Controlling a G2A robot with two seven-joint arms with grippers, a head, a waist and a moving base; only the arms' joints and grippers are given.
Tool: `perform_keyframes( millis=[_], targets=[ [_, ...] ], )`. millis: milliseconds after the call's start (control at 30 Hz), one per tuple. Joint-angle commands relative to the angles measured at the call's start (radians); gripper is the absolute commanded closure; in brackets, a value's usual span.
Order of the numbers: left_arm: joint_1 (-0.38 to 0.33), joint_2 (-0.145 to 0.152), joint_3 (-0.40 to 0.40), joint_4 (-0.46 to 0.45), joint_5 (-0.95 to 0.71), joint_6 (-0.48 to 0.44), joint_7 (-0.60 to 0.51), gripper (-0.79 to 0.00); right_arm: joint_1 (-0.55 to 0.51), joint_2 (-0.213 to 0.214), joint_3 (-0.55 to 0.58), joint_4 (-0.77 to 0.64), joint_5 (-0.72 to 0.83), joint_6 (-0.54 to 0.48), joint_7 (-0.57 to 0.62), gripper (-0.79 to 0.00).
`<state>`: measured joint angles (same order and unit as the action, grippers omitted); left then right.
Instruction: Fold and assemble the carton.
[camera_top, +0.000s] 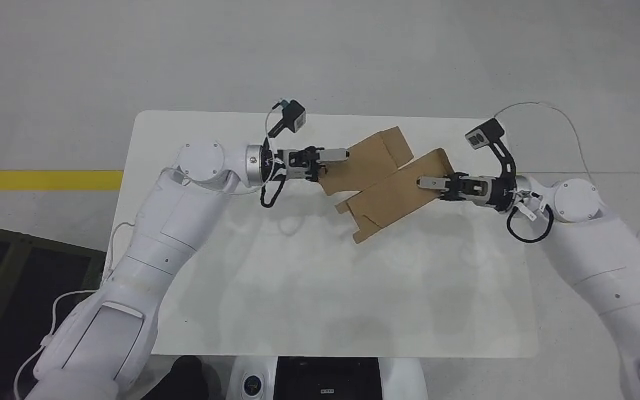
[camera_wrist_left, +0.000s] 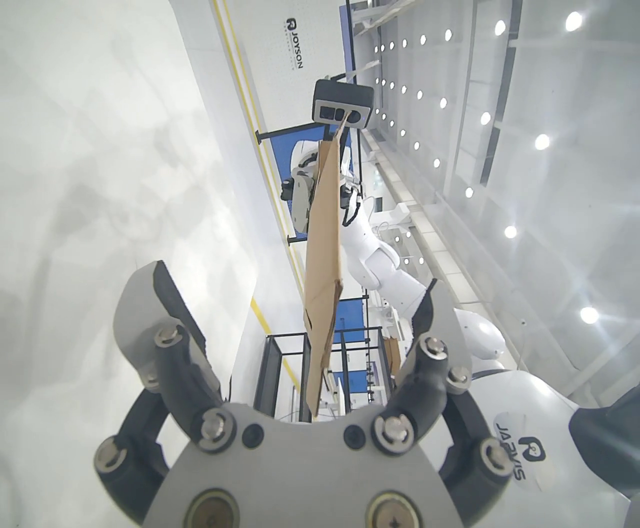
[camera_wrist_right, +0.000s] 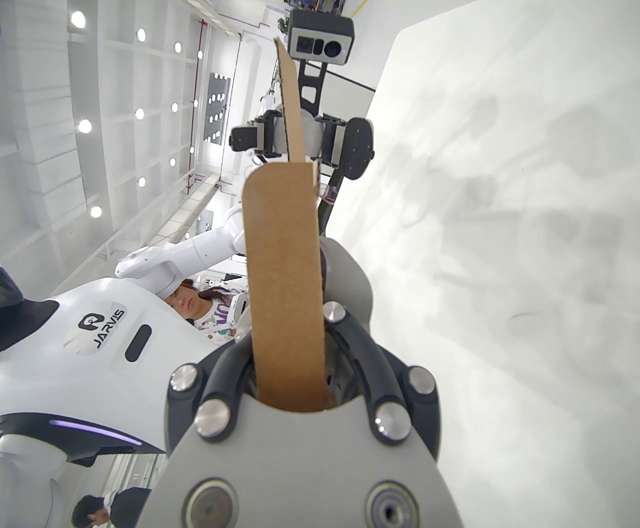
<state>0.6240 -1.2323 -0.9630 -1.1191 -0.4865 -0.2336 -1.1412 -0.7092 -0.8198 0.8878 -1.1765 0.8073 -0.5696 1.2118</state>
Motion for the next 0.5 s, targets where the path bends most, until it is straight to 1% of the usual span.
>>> perform_keyframes(
  millis=[0, 233, 467],
  targets=[
    [0.005, -0.003, -0.004, 0.004, -0.029, 0.002, 0.011, -0.785, -0.006, -0.001, 0.005, -0.009, -0.018, 0.023, -0.029, 0.0],
    [0.0, -0.016, 0.011, 0.022, -0.069, 0.012, 0.019, -0.785, -0.042, -0.006, 0.026, -0.038, -0.076, 0.086, -0.144, 0.0],
    [-0.018, -0.026, 0.015, 0.055, -0.087, 0.012, 0.017, -0.785, -0.072, -0.007, 0.055, -0.051, -0.121, 0.116, -0.187, 0.0]
  ],
)
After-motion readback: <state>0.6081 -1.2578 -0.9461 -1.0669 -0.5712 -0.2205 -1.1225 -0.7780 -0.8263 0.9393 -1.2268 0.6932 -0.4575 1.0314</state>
